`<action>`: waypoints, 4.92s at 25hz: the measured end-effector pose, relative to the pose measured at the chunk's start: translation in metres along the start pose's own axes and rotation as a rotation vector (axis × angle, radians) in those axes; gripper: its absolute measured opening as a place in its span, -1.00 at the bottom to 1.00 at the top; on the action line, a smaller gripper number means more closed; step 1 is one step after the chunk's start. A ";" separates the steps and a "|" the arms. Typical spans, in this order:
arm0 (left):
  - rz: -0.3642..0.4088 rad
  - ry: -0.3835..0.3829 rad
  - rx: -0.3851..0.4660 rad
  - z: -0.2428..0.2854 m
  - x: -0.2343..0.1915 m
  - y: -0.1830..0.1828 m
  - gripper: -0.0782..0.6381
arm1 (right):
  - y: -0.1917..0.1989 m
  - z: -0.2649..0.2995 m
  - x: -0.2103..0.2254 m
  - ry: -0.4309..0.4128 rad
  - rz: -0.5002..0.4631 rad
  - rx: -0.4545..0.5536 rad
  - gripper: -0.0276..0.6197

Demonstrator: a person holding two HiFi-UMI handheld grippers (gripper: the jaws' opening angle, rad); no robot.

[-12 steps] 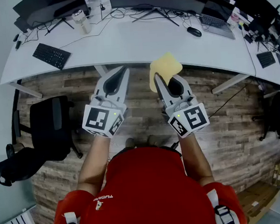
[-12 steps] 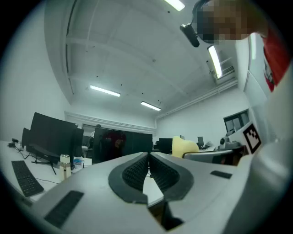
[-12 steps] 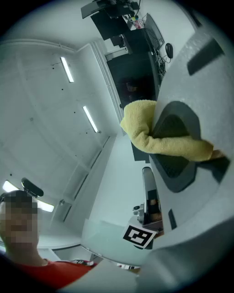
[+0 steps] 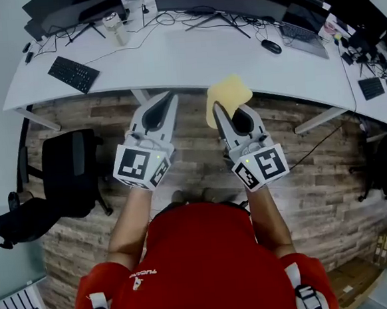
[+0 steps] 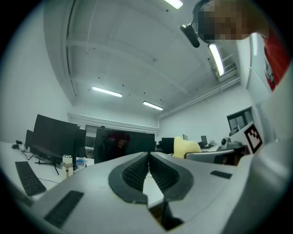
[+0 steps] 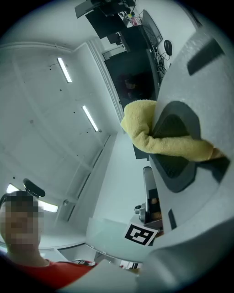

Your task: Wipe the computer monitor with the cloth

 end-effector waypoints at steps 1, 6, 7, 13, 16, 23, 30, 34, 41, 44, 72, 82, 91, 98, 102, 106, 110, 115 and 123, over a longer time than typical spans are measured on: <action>0.002 -0.007 0.000 0.002 0.001 0.000 -0.75 | 0.000 0.000 0.003 -0.005 0.002 0.002 -0.73; 0.018 -0.042 0.004 0.017 0.007 0.001 -0.75 | -0.003 -0.002 0.023 -0.028 0.013 0.015 -0.73; 0.018 -0.050 0.001 0.021 0.009 0.002 -0.75 | -0.003 -0.003 0.028 -0.034 0.016 0.016 -0.73; 0.019 -0.077 -0.018 0.050 0.015 0.005 -0.75 | 0.003 0.002 0.058 -0.057 0.034 0.004 -0.73; 0.020 -0.084 -0.023 0.059 0.009 0.009 -0.75 | 0.004 0.012 0.065 -0.068 0.035 0.008 -0.73; 0.031 -0.086 -0.010 0.080 -0.027 0.014 -0.75 | 0.003 0.054 0.073 -0.084 0.014 0.031 -0.73; 0.026 -0.042 0.018 0.106 -0.100 0.020 -0.75 | 0.009 0.127 0.070 -0.060 -0.018 0.033 -0.73; 0.023 -0.010 0.021 0.123 -0.156 0.020 -0.75 | 0.010 0.184 0.066 -0.034 -0.025 0.029 -0.73; 0.027 0.055 0.022 0.153 -0.256 0.016 -0.75 | 0.006 0.287 0.056 0.004 -0.035 0.045 -0.73; 0.027 0.080 0.025 0.165 -0.293 0.016 -0.75 | 0.004 0.326 0.056 0.022 -0.040 0.054 -0.73; 0.054 -0.011 0.043 0.275 -0.406 0.007 -0.75 | -0.048 0.487 0.109 -0.091 -0.017 0.052 -0.73; 0.071 -0.019 0.027 0.282 -0.434 0.001 -0.75 | -0.082 0.535 0.104 -0.131 0.056 0.022 -0.73; 0.078 0.000 0.046 0.274 -0.468 -0.008 -0.75 | -0.107 0.595 0.076 -0.173 0.084 -0.022 -0.73; 0.079 0.006 0.060 0.265 -0.494 -0.013 -0.75 | -0.109 0.642 0.061 -0.194 0.159 -0.070 -0.73; 0.084 0.012 0.068 0.263 -0.505 -0.016 -0.75 | -0.107 0.666 0.058 -0.184 0.202 -0.112 -0.73; 0.085 0.028 0.074 0.265 -0.513 -0.015 -0.75 | -0.104 0.680 0.060 -0.147 0.222 -0.146 -0.73; 0.079 0.047 0.077 0.267 -0.515 -0.011 -0.75 | -0.104 0.682 0.063 -0.123 0.222 -0.170 -0.73; 0.071 0.071 0.083 0.271 -0.511 -0.007 -0.75 | -0.106 0.678 0.071 -0.095 0.227 -0.185 -0.73; 0.062 0.116 0.099 0.274 -0.502 -0.006 -0.75 | -0.111 0.665 0.091 -0.027 0.218 -0.187 -0.73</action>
Point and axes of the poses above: the fingertips, and each gripper's own axes: z forward along the fingers, x to its right, y out of its underside, the point moved 5 cm from there along -z, backward along the fingers, and after that the axes turned 14 degrees about y, right-handed, at the moved point
